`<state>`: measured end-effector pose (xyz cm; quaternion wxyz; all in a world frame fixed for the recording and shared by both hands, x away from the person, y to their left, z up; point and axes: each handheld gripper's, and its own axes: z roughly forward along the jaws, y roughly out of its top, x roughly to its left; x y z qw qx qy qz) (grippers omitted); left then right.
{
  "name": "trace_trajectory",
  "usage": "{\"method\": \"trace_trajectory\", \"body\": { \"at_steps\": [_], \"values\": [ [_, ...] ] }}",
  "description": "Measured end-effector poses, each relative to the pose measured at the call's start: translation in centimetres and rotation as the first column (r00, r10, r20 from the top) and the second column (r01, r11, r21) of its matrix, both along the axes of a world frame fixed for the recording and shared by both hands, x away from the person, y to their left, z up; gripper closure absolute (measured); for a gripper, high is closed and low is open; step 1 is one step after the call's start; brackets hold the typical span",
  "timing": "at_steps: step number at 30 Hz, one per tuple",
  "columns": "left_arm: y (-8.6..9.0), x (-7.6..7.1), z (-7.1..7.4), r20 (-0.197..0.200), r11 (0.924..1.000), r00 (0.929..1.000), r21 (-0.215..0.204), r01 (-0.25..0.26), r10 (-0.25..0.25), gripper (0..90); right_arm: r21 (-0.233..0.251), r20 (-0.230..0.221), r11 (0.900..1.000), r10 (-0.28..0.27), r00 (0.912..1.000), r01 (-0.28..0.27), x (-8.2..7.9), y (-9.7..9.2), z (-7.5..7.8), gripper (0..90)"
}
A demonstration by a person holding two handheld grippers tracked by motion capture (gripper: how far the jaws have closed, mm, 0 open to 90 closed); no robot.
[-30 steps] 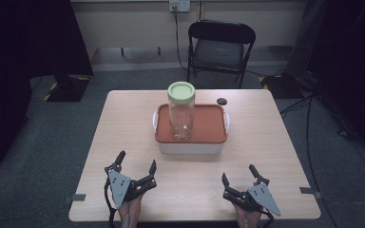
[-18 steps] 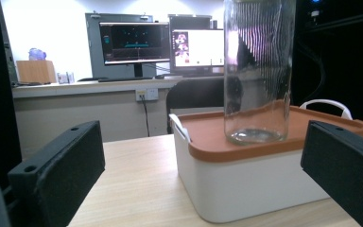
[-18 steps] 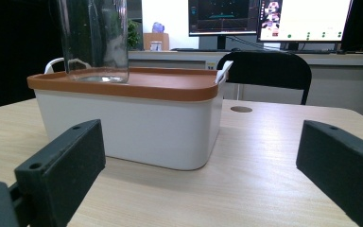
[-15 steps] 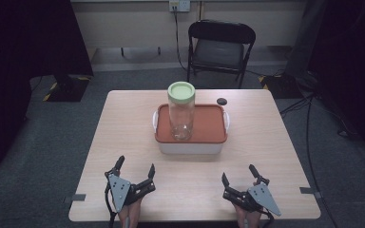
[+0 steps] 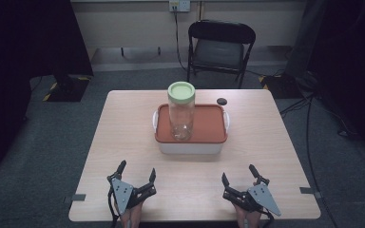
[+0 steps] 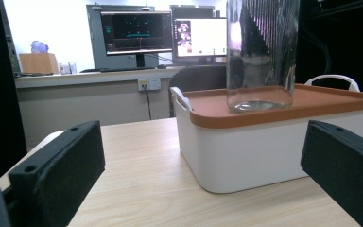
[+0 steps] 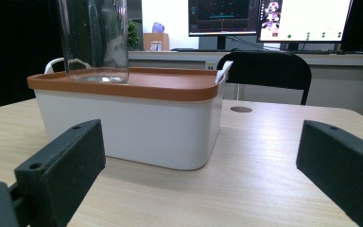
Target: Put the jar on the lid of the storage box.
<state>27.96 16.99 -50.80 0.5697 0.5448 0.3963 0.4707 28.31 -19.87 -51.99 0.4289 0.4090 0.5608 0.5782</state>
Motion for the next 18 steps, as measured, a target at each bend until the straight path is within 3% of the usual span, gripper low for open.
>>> {"method": "trace_trajectory", "body": {
  "at_steps": [6,18],
  "values": [
    [-0.1,-0.4,-0.3,0.016,1.0000,0.9999,0.008,-0.001,0.001,0.0,0.001,0.001,1.0000,0.000,1.0000,0.000,0.0,0.0,0.0,1.2],
    [-0.1,-0.4,-1.4,0.006,0.9998,0.9999,0.010,-0.016,0.016,0.0,-0.002,0.001,1.0000,-0.001,1.0000,0.001,0.0,0.0,0.0,1.2]
  ]
}}
